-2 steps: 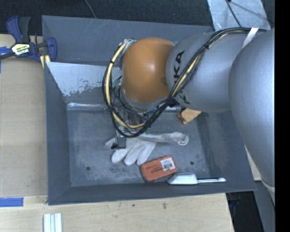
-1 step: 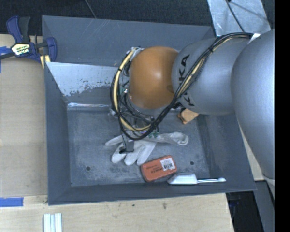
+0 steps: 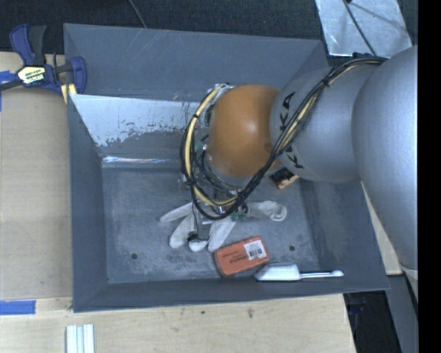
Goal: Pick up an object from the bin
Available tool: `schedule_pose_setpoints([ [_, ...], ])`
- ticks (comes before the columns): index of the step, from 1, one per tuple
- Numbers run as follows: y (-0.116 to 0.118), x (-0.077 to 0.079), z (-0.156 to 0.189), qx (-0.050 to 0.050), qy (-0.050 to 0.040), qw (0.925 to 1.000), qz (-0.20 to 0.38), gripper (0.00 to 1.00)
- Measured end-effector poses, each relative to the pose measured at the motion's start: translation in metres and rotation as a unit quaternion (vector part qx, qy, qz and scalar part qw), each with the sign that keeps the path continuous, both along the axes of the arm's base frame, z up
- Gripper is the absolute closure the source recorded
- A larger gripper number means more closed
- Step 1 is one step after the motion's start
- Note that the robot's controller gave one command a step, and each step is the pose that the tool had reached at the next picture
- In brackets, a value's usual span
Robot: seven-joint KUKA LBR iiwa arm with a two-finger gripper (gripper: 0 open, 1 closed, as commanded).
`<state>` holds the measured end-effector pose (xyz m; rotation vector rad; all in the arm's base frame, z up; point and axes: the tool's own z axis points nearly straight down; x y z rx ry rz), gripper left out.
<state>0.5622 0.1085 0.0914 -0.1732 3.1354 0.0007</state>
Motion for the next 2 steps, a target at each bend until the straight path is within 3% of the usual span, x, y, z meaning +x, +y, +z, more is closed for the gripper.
schedule_pose_setpoints([
  [1, -0.0403, -0.0225, -0.0200, 0.000, -0.0019, 0.9949, 0.101, 1.00],
  [2, -0.0403, -0.0225, -0.0200, 0.000, -0.0018, 0.9949, 0.101, 1.00],
])
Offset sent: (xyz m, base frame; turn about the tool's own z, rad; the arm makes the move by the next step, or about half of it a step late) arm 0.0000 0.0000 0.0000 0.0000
